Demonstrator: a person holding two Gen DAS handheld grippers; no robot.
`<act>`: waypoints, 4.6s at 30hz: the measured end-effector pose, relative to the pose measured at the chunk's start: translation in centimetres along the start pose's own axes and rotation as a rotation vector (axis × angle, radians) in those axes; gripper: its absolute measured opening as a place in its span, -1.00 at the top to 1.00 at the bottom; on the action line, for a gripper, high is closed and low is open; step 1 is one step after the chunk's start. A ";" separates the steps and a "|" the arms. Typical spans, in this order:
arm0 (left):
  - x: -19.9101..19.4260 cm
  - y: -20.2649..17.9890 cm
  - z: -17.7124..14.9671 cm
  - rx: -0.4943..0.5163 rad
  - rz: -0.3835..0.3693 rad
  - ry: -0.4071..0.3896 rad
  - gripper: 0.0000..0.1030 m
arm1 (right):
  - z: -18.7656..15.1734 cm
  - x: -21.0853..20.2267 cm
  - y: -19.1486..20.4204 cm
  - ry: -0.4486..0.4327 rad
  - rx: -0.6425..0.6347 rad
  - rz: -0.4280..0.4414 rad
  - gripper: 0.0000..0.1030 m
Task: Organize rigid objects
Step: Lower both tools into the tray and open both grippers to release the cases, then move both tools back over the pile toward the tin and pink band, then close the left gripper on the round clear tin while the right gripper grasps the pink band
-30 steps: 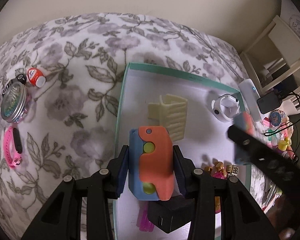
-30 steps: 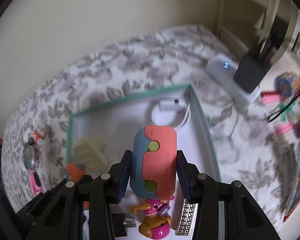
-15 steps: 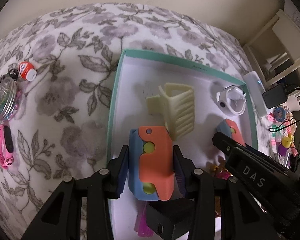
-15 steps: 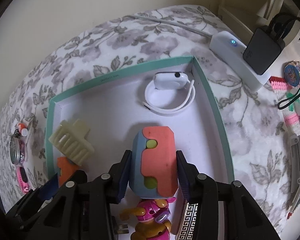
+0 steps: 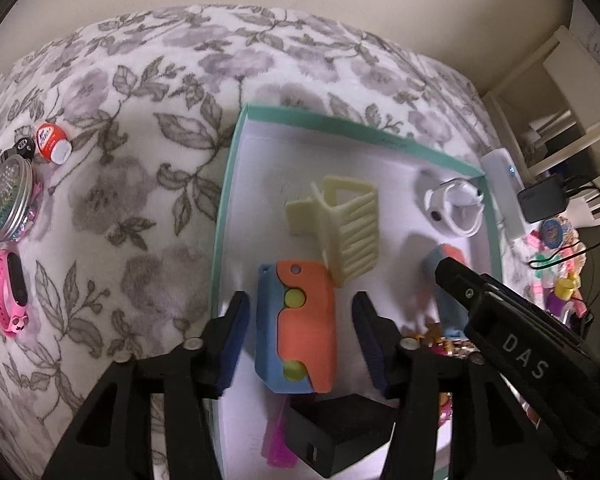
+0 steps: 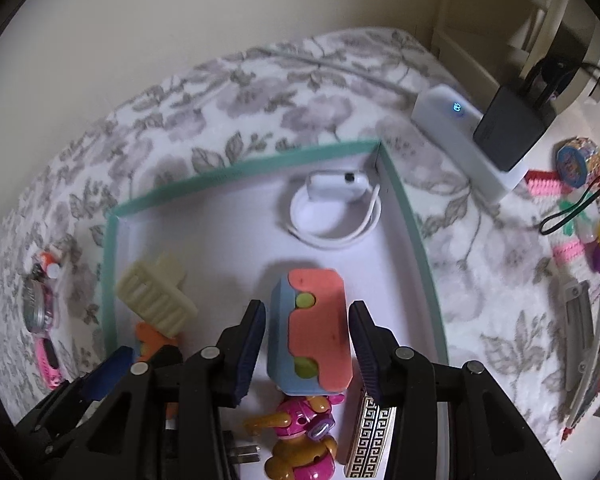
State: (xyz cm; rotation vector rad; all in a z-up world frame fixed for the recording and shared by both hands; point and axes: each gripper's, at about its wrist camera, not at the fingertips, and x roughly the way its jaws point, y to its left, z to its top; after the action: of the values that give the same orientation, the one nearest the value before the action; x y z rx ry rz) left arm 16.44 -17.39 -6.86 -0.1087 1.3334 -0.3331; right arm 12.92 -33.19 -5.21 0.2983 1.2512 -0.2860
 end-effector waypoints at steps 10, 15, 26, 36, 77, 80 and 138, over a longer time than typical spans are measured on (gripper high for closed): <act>-4.5 0.3 1.0 -0.012 -0.024 -0.094 -0.21 | 1.4 -5.5 0.4 -0.144 -0.009 -0.008 0.05; -7.0 1.4 1.6 -0.045 -0.004 -0.159 -0.33 | 1.7 -8.1 0.5 -0.216 -0.008 -0.014 -0.14; -11.1 6.2 2.3 -0.118 0.131 -0.296 -0.73 | 1.8 -8.7 0.7 -0.258 0.005 0.002 -0.54; -11.3 9.3 2.6 -0.168 0.156 -0.303 -0.82 | 1.7 -7.7 2.2 -0.249 -0.042 -0.008 -0.90; -11.8 28.5 -1.1 -0.469 0.310 -0.249 -1.00 | -5.7 -0.9 23.5 -0.101 -0.423 0.276 -0.97; -10.4 30.3 -2.1 -0.486 0.325 -0.212 -1.00 | -6.6 0.0 25.1 -0.075 -0.450 0.305 -0.97; -3.0 22.1 3.4 -0.258 0.140 -0.195 -0.62 | -4.9 4.7 23.3 -0.062 -0.394 0.245 -0.03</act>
State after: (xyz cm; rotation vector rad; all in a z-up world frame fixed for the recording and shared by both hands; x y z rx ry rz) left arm 22.99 4.07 -9.16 -0.2567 1.1780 -0.0294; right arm 18.62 -10.01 -9.59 0.0994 1.1674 0.1618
